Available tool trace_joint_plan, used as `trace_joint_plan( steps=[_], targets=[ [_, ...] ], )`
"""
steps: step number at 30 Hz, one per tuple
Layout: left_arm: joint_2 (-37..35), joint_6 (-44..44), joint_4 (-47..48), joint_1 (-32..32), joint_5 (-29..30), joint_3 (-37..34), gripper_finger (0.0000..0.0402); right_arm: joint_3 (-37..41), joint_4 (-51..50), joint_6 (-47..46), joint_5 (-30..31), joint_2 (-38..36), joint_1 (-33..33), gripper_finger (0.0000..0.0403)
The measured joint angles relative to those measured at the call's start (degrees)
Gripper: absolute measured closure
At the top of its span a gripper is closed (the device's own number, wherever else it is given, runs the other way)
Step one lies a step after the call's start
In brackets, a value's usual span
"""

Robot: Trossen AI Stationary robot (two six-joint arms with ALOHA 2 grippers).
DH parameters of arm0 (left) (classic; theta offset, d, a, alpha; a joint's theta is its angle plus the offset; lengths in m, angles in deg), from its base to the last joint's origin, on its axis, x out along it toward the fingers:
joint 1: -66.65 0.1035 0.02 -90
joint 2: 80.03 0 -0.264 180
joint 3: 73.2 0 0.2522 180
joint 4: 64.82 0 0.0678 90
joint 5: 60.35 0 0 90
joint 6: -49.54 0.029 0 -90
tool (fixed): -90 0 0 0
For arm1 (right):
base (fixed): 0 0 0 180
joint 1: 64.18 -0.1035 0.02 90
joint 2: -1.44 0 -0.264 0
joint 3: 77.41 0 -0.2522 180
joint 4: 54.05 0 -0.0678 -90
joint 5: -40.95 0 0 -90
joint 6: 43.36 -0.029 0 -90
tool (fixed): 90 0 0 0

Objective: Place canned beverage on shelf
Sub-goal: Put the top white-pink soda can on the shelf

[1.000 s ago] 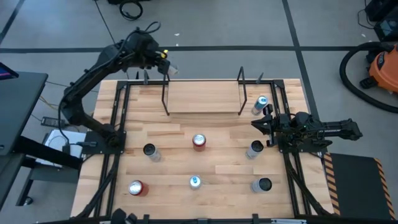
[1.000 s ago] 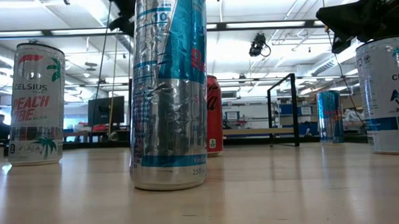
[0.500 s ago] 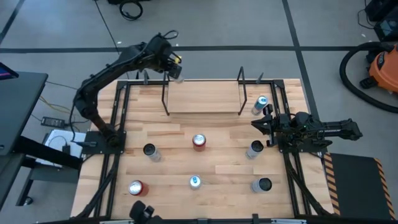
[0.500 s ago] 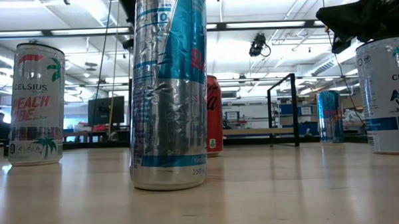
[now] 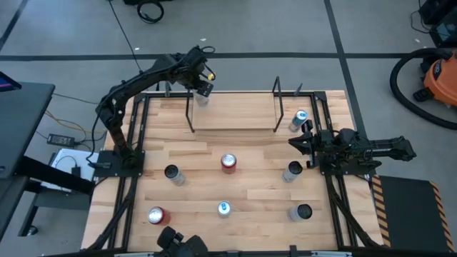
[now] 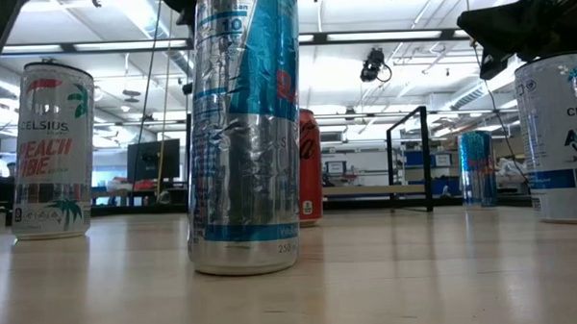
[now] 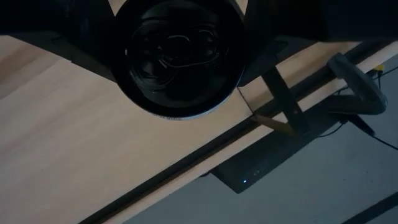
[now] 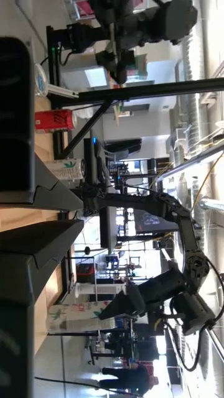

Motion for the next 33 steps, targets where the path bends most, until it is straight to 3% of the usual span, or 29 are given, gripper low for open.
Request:
trace_joint_plan(
  steps=[11, 33],
  targets=[
    [3.89, 0.65, -0.64, 0.04, 0.06, 0.01, 0.0133, 0.0, 0.0, 0.0, 0.0, 0.02, 0.0, 0.0357],
    [3.94, 2.04, -1.97, -0.04, 0.45, 0.01, 0.0133, 0.0, 0.0, 0.0, 0.0, 0.02, 0.01, 0.0357]
  ],
)
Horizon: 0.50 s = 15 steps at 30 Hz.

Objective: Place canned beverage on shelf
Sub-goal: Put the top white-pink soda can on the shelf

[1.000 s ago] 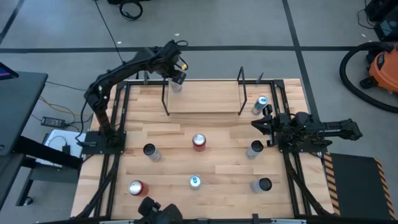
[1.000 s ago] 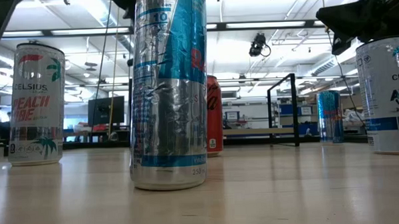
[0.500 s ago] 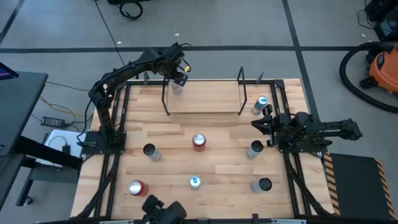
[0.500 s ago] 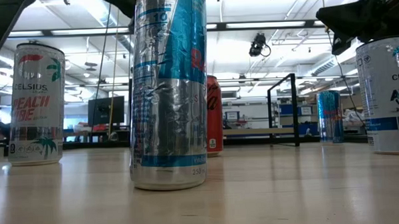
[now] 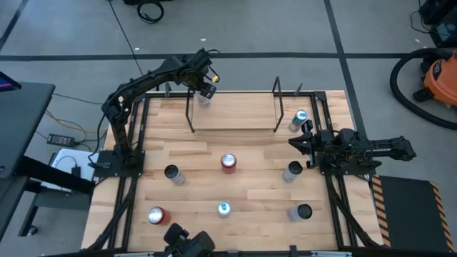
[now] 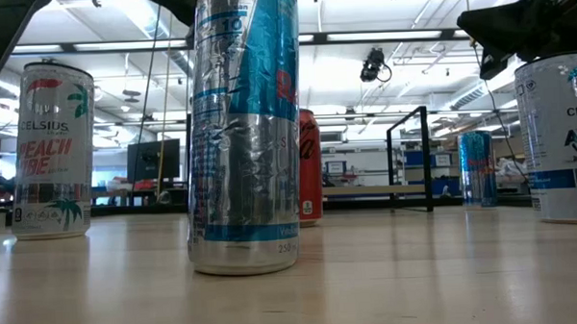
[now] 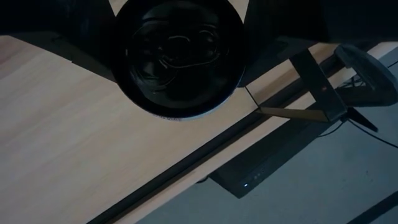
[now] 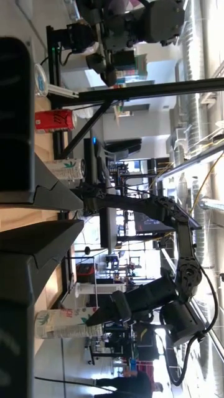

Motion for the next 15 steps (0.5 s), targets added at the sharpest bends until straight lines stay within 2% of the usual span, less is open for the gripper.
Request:
trace_joint_plan(
  steps=[15],
  targets=[
    [-0.07, 1.87, -0.3, 0.04, 0.14, 0.0, 0.0092, 0.0, 0.0, 0.0, 0.0, -0.02, 0.01, 0.0357]
  ],
)
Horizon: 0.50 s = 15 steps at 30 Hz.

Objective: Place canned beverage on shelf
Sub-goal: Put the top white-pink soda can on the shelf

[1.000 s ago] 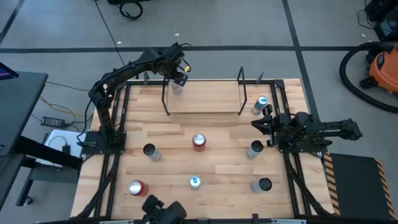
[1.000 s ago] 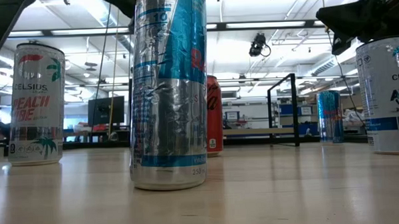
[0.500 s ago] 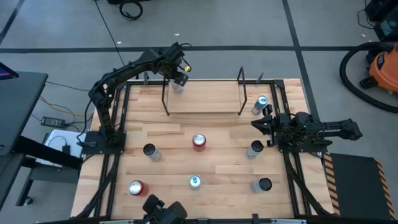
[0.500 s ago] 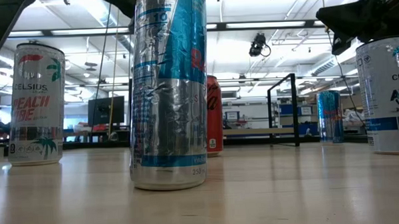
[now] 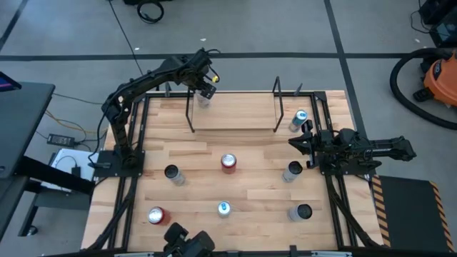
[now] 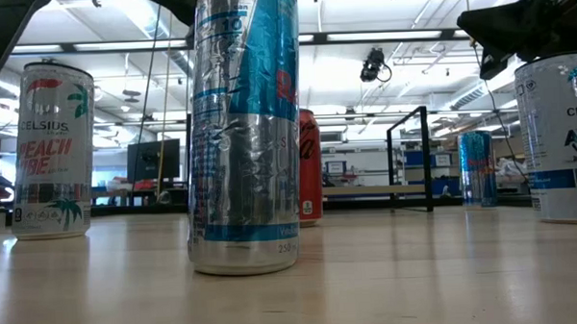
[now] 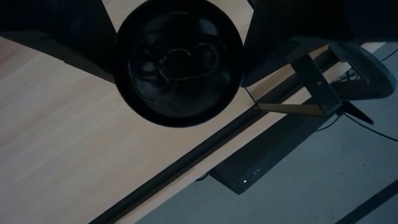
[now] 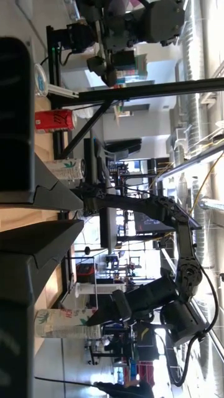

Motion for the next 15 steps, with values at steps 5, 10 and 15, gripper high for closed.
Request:
trace_joint_plan(
  steps=[5, 10, 15],
  targets=[
    [0.0, 0.02, -0.07, 0.07, -0.02, 0.0, 0.0091, 0.0, 0.0, 0.0, 0.0, 0.0, 0.0, 0.0357],
    [0.0, 0.04, -0.05, 0.15, -0.09, 0.0, 0.0091, 0.0, 0.0, 0.0, 0.0, 0.0, -0.02, 0.0357],
    [-0.37, 0.39, 0.27, 0.15, -0.15, 0.0, 0.009, 0.0, 0.02, 0.0, 0.0, 0.02, 0.0, 0.0357]
  ],
)
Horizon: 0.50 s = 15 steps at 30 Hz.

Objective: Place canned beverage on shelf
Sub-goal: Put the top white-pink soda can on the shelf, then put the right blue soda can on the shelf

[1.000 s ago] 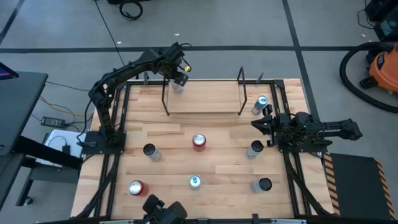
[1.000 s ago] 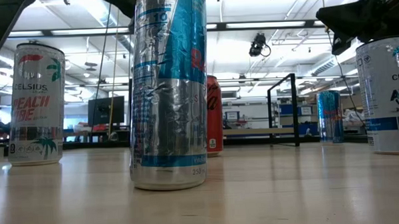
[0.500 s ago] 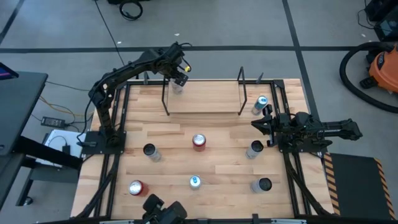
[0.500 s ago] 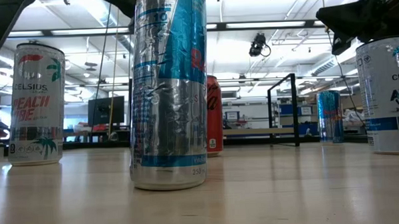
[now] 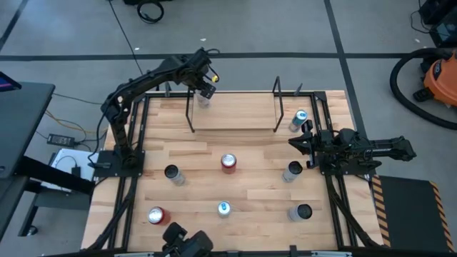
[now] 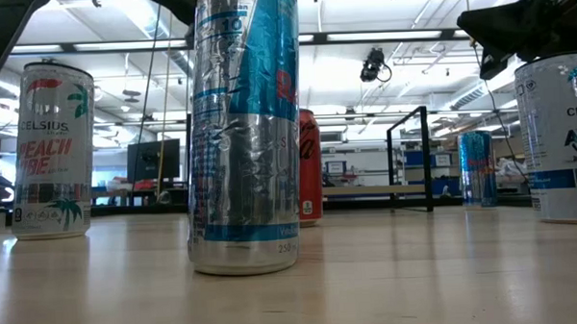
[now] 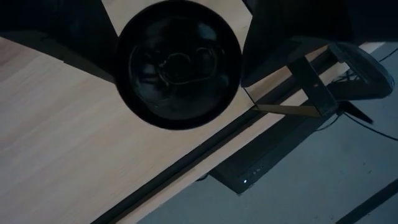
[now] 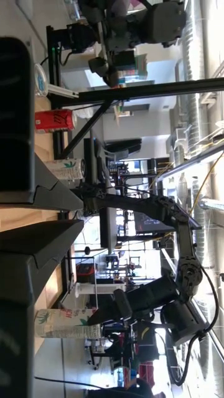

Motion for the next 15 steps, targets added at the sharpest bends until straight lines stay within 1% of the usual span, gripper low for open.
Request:
trace_joint_plan(
  steps=[5, 10, 15],
  targets=[
    [-0.15, 0.2, 0.69, 0.11, -0.02, 2.55, 0.009, 0.0, -0.01, 0.0, 0.0, -0.01, -0.02, 0.0357],
    [-0.2, 0.22, 2.65, 0.03, -0.01, 7.85, 0.009, 0.0, 0.01, 0.0, 0.0, 0.0, -0.02, 0.0357],
    [-0.22, 1.61, 9.88, 0.0, -0.71, 15.44, 0.009, 0.01, -0.01, 0.0, 0.0, 0.0, -0.02, 0.0357]
  ],
)
